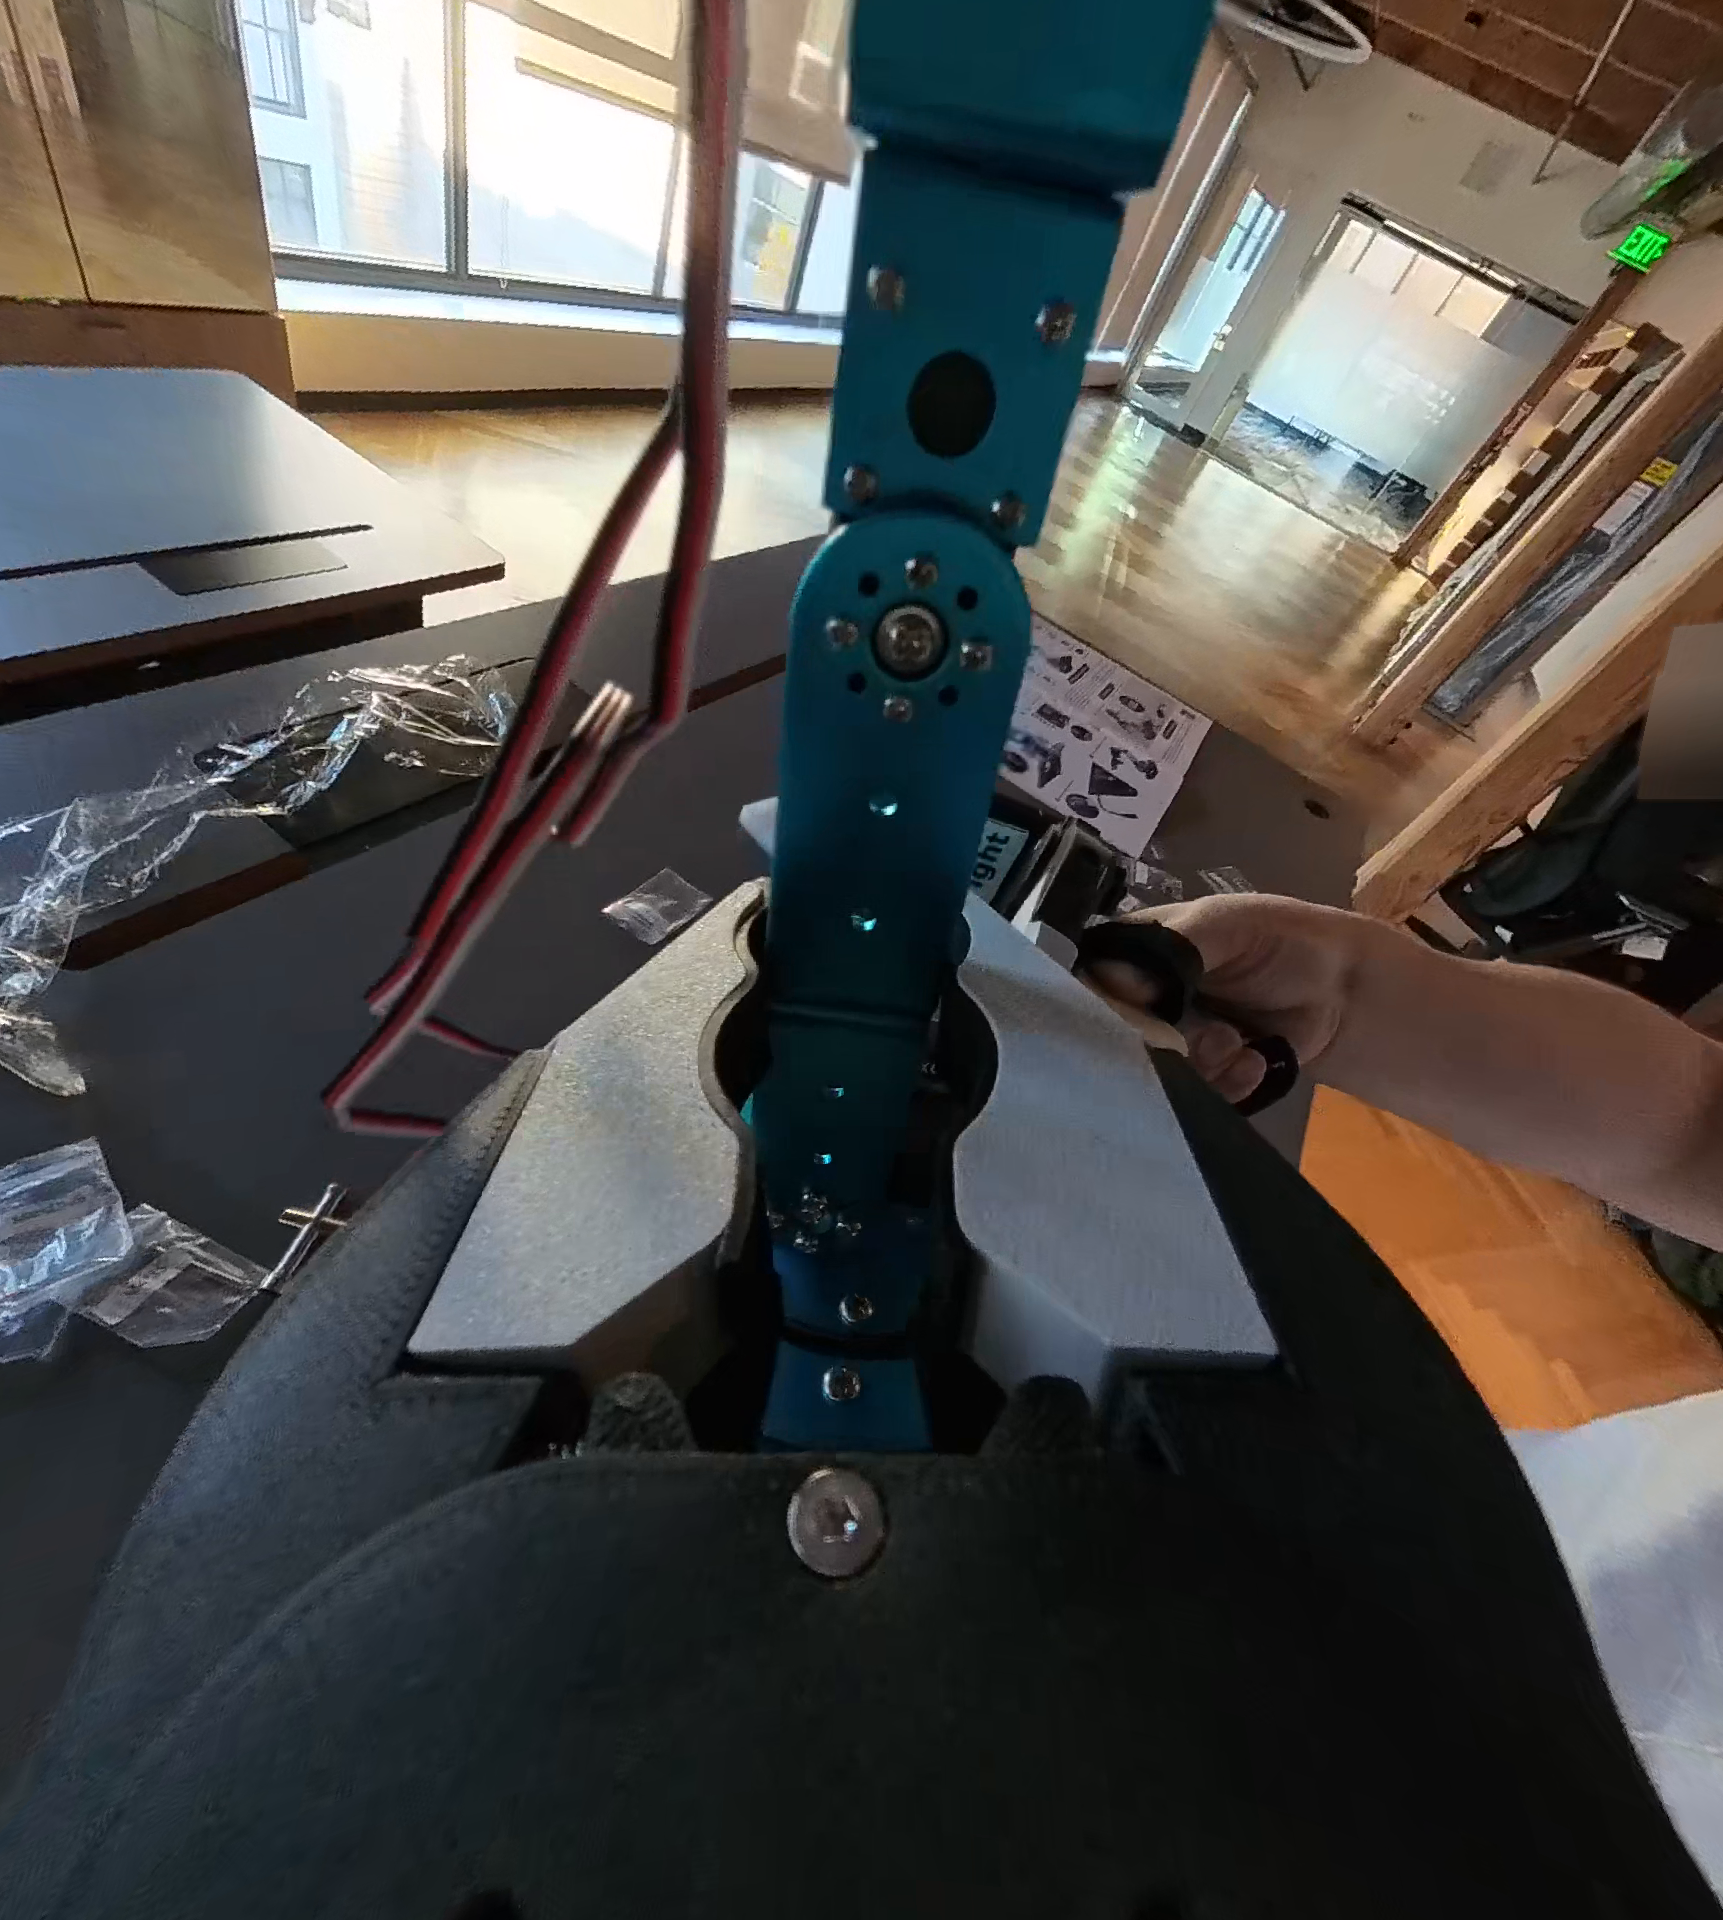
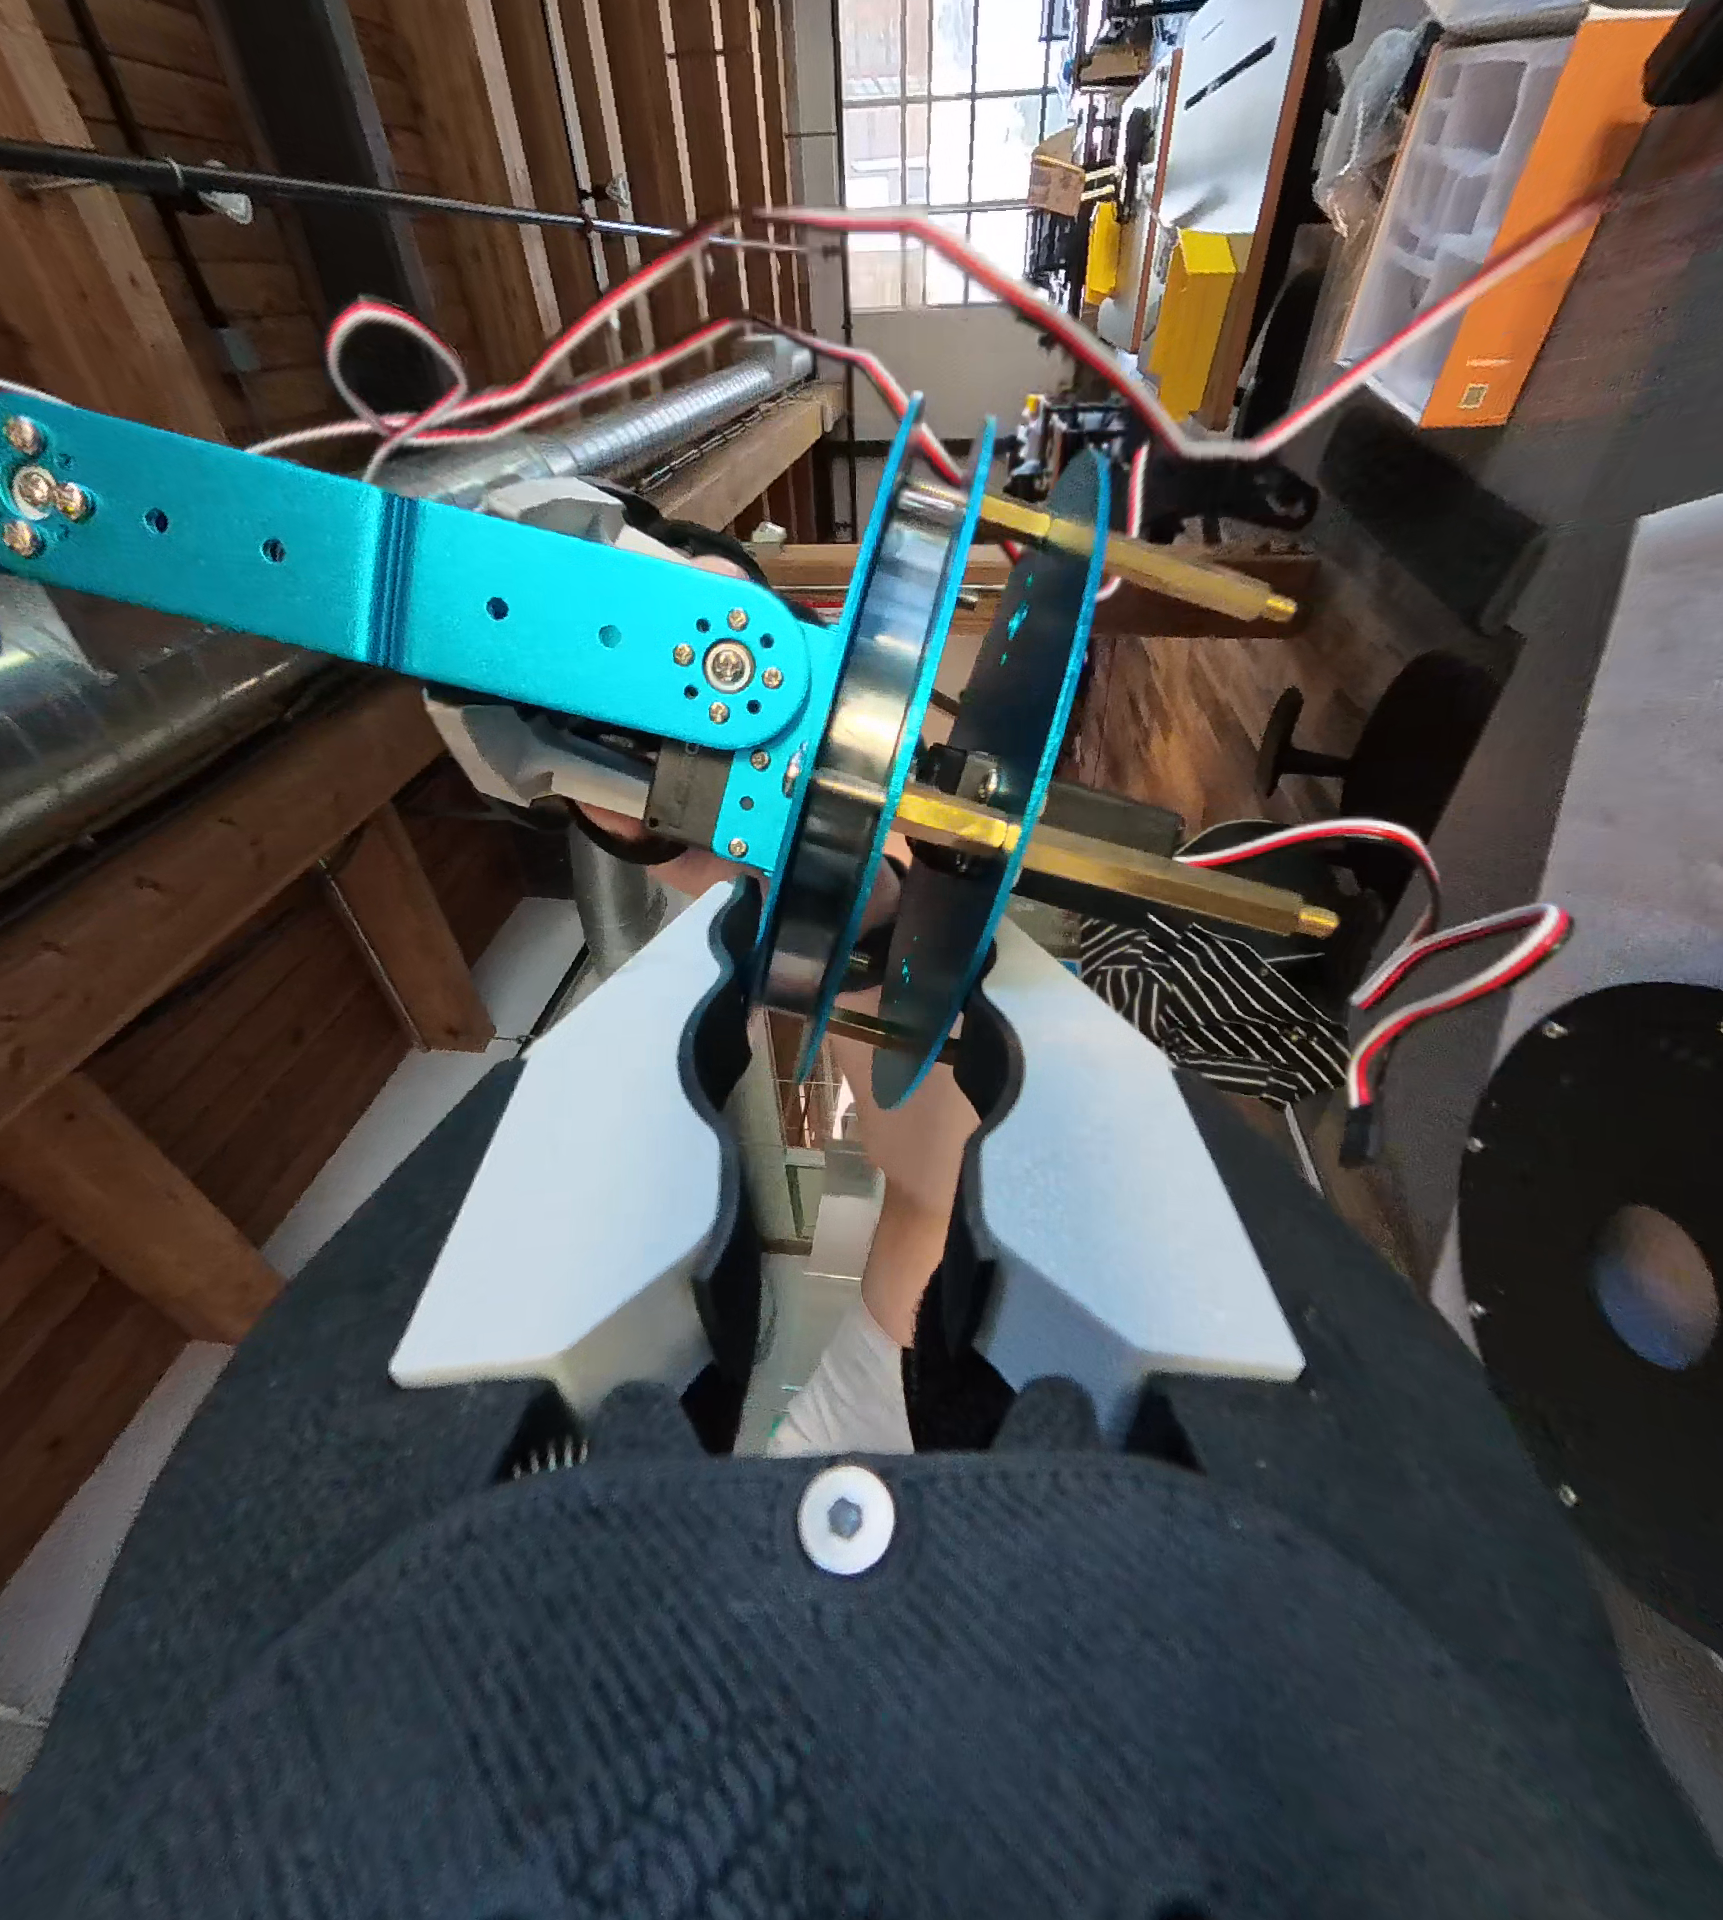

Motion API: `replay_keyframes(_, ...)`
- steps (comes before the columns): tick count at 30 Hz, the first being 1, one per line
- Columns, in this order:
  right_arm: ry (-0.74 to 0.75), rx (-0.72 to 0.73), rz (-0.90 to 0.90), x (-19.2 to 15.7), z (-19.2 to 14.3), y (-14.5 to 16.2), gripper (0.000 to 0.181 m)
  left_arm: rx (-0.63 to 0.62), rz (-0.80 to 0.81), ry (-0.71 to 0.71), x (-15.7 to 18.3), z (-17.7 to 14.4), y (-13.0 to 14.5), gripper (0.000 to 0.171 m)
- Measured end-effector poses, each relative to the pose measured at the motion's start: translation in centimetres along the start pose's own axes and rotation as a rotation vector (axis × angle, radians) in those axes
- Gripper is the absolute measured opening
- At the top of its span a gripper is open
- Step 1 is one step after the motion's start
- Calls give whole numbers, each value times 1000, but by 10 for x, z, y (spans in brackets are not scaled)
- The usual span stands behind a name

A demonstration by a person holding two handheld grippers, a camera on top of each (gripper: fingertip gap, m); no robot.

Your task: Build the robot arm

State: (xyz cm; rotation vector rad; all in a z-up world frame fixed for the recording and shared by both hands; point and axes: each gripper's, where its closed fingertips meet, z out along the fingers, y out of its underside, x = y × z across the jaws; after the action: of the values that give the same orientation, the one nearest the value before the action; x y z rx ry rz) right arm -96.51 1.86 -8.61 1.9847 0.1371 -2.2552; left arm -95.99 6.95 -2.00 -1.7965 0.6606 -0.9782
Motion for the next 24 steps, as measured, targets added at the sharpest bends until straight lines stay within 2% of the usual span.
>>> replay_keyframes(4,16,19,-30,2,5,2,34,7,23,26,5,-8,1,26)
replay_keyframes(18,55,-13,-73,41,11,41,33,49,56,23,27,-29,51,27)
replay_keyframes(24,70,-25,-93,51,19,40,33,71,56,12,20,-37,61,27)
